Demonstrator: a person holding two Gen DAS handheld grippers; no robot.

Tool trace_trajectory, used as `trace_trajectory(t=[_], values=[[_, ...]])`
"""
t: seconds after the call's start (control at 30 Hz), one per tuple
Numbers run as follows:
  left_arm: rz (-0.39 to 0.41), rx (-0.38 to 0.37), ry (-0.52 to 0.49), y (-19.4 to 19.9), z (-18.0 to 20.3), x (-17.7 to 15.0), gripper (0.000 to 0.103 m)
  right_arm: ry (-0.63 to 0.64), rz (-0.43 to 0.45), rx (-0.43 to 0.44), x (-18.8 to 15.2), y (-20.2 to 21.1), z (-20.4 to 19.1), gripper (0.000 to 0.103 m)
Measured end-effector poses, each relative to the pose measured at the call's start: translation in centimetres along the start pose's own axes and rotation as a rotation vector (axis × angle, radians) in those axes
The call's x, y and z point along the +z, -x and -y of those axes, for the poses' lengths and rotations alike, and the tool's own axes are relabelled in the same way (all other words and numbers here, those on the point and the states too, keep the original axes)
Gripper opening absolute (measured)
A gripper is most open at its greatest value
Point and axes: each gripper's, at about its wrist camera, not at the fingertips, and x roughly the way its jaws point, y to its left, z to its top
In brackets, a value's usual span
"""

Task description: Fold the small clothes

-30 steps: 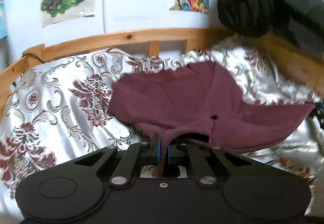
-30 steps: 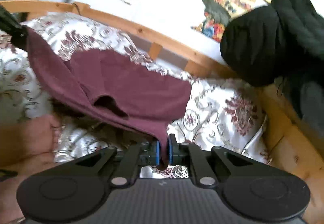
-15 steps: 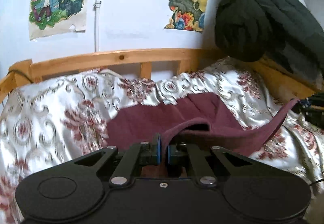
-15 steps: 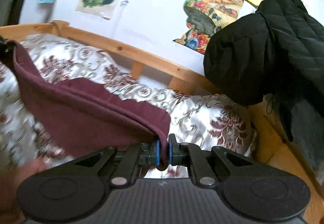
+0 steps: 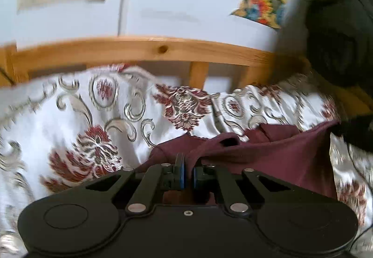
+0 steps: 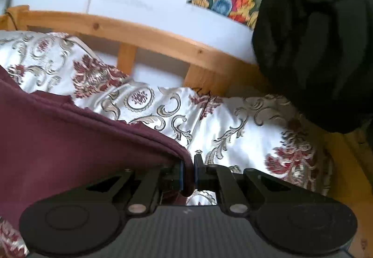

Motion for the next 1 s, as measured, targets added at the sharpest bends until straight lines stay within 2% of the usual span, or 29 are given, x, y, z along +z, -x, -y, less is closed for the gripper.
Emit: trace_trajectory(t=[0.17,0.37,0.47,0.53,0.6,0.67,0.73,0.83,0.9,0.93,1.0], values=[[0.011,-0.044,0.125,-3.2,-2.8,-1.2,0.01,-0.037,-0.037,-0.001,-0.6,-3.0,-1.0,0.01],[-0.011,-0.064,0.161,-5.5,-4.7,-2.0,0.011,-0.095,-0.05,-0.002,-0.9,-4.3,-1.5,0.01],[-0.009,-0.073,0.172,-5.9,-5.2,-2.2,0.017,-0.132,-0.058,-0.004,-0.6,-5.3,-1.5,0.01],[-0.006,-0.07,0.193,-5.9,-5.7,-2.2,0.027,-0.153,-0.064,-0.007,-0.4,-5.9,-1.4,0.01],[-0.01,-0.075,0.227,-5.8,-6.2,-2.4,0.032,-0.174,-0.072,-0.01,-0.3,-6.6,-1.3,0.011],[-0.009,-0.077,0.235,-5.6,-6.4,-2.4,0.043,-0.205,-0.085,-0.011,-0.3,-7.2,-1.3,0.012],[0.0,-0.063,0.236,-5.2,-6.6,-2.3,0.066,-0.225,-0.092,-0.014,-0.4,-7.7,-1.3,0.012],[0.013,-0.042,0.241,-4.8,-7.0,-2.2,0.077,-0.244,-0.087,-0.028,-0.6,-8.0,-1.3,0.022],[0.008,-0.033,0.233,-4.7,-7.1,-2.1,0.082,-0.258,-0.079,-0.039,-0.9,-7.9,-1.1,0.045],[0.005,-0.024,0.228,-4.8,-7.0,-2.1,0.087,-0.271,-0.073,-0.043,-1.1,-7.9,-0.9,0.05],[0.0,-0.008,0.211,-4.9,-6.8,-2.3,0.093,-0.306,-0.064,-0.043,-1.8,-7.8,-0.3,0.072]])
